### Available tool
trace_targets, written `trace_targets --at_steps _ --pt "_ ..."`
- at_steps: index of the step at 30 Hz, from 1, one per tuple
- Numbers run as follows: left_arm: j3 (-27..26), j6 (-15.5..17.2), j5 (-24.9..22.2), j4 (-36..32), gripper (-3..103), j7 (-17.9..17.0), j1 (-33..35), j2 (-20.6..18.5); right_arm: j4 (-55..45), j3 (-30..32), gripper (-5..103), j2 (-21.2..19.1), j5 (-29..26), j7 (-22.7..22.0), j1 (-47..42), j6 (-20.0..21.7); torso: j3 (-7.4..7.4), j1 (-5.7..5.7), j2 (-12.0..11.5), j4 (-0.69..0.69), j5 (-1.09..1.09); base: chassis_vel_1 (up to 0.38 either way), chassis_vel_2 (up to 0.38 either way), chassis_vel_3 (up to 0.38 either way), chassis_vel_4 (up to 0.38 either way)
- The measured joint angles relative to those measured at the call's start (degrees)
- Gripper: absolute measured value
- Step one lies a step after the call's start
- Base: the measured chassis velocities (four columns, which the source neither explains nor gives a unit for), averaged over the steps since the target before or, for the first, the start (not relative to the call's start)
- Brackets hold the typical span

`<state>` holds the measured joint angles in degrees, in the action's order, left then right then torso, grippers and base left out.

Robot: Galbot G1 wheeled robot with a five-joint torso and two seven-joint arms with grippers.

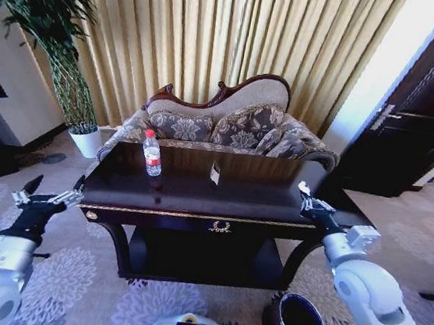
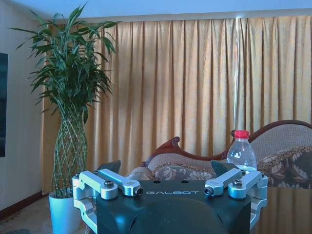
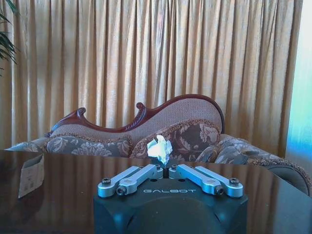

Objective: Move to the front of the table and place the trash on the table into the trash bin.

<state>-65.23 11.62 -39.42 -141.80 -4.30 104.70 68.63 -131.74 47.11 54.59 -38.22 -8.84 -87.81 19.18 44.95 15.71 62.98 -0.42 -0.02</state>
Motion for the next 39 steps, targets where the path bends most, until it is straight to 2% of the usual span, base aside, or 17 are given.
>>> trace_targets --at_steps 39 --pt "0.14 0.00 0.33 -1.43 100 -0.03 0.75 1.21 0.92 0.18 1 0.16 0.03 0.06 0.46 -0.20 0.00 0.00 0.00 0.00 0.00 0.065 -0.064 -0.063 0.063"
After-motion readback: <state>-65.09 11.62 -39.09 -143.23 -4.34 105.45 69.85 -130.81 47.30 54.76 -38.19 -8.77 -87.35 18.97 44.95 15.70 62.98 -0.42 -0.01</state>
